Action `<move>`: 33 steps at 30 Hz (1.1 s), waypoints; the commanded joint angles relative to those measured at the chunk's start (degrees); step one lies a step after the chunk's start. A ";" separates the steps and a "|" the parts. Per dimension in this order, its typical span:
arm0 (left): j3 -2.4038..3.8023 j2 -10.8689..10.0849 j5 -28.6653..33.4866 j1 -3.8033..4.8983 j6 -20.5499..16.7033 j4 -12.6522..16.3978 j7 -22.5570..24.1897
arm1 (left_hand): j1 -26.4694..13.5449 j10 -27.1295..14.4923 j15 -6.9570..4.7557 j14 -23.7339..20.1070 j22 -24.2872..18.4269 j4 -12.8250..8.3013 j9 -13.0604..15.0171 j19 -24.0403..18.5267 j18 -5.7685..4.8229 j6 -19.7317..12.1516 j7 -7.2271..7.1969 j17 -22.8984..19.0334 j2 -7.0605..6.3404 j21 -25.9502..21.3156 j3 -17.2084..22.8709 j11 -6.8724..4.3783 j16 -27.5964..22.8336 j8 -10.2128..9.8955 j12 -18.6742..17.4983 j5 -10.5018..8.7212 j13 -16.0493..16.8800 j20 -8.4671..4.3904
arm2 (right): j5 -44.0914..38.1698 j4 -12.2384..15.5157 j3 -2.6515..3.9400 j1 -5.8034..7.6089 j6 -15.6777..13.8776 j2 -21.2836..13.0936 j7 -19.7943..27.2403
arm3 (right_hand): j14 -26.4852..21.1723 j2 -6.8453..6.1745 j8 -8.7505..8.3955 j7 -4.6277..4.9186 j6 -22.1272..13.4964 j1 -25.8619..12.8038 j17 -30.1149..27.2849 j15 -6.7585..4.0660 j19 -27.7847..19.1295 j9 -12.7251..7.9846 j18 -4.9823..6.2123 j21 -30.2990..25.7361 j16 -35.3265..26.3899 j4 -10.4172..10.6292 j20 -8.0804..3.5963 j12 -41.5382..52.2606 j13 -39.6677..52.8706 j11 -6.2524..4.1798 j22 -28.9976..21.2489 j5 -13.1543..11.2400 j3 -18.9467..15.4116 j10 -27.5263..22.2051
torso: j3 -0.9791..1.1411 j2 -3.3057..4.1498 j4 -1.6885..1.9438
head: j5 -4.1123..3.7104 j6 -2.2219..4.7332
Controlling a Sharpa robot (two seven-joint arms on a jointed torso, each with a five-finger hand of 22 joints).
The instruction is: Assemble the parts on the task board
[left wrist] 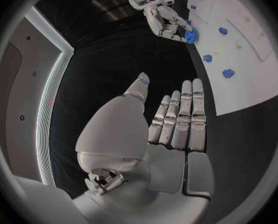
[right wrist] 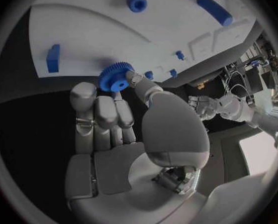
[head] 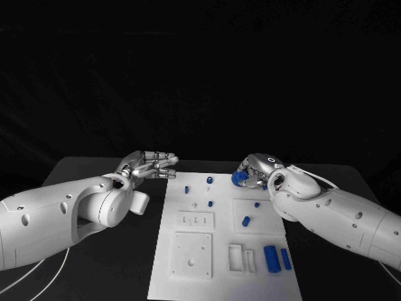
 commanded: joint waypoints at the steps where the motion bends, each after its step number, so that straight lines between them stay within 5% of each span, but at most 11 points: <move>1: 0.05 0.06 -0.22 0.06 0.73 0.18 0.32 | 0.03 -0.42 -0.11 -0.08 -0.02 0.21 -0.08 -0.50 -0.43 -0.29 -0.04 0.03 -0.57 0.17 0.22 -0.15 0.03 0.06 0.08 0.05 -0.02 -0.07 | -3.85 2.28 0.01 0.01 -3.35 -0.05 -1.45 | 0.10 0.11 -0.08 -1.97 6.42 -0.16 -0.01 -0.48 3.12 2.64 -0.72 0.22 -0.04 0.02 -0.50 0.20 2.72 -0.15 3.55 -0.31 0.08 0.35 | -0.04 0.03 0.01 | 0.11 0.11; 6: 0.05 0.08 -0.21 0.07 0.70 0.28 0.34 | 0.03 -0.42 -0.11 -0.08 -0.02 0.21 -0.08 -0.50 -0.43 -0.29 -0.04 0.03 -0.57 0.17 0.22 -0.15 0.03 0.06 0.08 0.05 -0.02 -0.07 | -4.53 4.93 -0.14 0.01 -3.39 0.73 -1.70 | 0.11 -0.15 -0.10 -1.97 6.28 -0.13 -0.01 -0.48 3.13 2.69 -0.75 0.37 -0.02 0.48 -0.51 0.12 2.76 -0.13 3.59 -0.51 0.02 0.40 | -0.04 0.07 -0.01 | 0.24 0.26; 13: 0.05 0.18 -0.20 0.07 0.69 0.35 0.34 | 0.03 -0.42 -0.11 -0.08 -0.02 0.21 -0.08 -0.50 -0.43 -0.29 -0.04 0.03 -0.57 0.17 0.22 -0.15 0.03 0.06 0.08 0.05 -0.02 -0.07 | -5.35 5.91 -1.60 0.02 -3.38 3.13 -1.66 | 0.08 -0.28 -0.11 -1.92 5.99 -0.12 -0.14 -0.43 3.13 2.61 -0.79 0.55 -0.15 0.78 -0.47 -0.04 2.72 -0.06 3.64 -0.66 -0.04 0.36 | -0.07 0.16 0.18 | 0.30 0.42; 21: 0.05 0.28 -0.18 0.07 0.73 0.35 0.32 | 0.03 -0.42 -0.11 -0.08 -0.02 0.21 -0.08 -0.50 -0.43 -0.29 -0.04 0.03 -0.57 0.17 0.22 -0.15 0.03 0.06 0.08 0.05 -0.02 -0.07 | -5.61 4.24 -3.21 0.01 -3.56 6.35 -1.17 | 0.06 -0.44 -0.11 -1.81 5.60 -0.10 -0.27 -0.44 3.13 2.40 -0.75 0.47 -0.29 1.04 -0.48 -0.18 2.72 -0.01 3.61 -0.28 -0.16 0.31 | -0.03 0.29 0.26 | 0.41 0.44; 33: 0.06 0.59 -0.17 0.07 0.95 0.32 0.21 | 0.03 -0.38 -0.12 -0.07 -0.02 0.24 -0.06 -0.49 -0.42 -0.22 -0.03 0.03 -0.43 0.15 0.22 -0.14 0.04 0.08 0.09 0.05 -0.02 -0.08 | -5.79 -0.50 -4.33 -0.01 -3.16 9.66 -0.81 | 0.04 -0.51 -0.11 -1.71 5.22 -0.13 -0.38 -0.42 3.13 2.18 -0.71 0.51 -0.40 1.18 -0.46 -0.42 2.62 0.05 3.61 -0.18 -0.44 0.19 | 0.02 0.23 0.16 | 0.75 0.31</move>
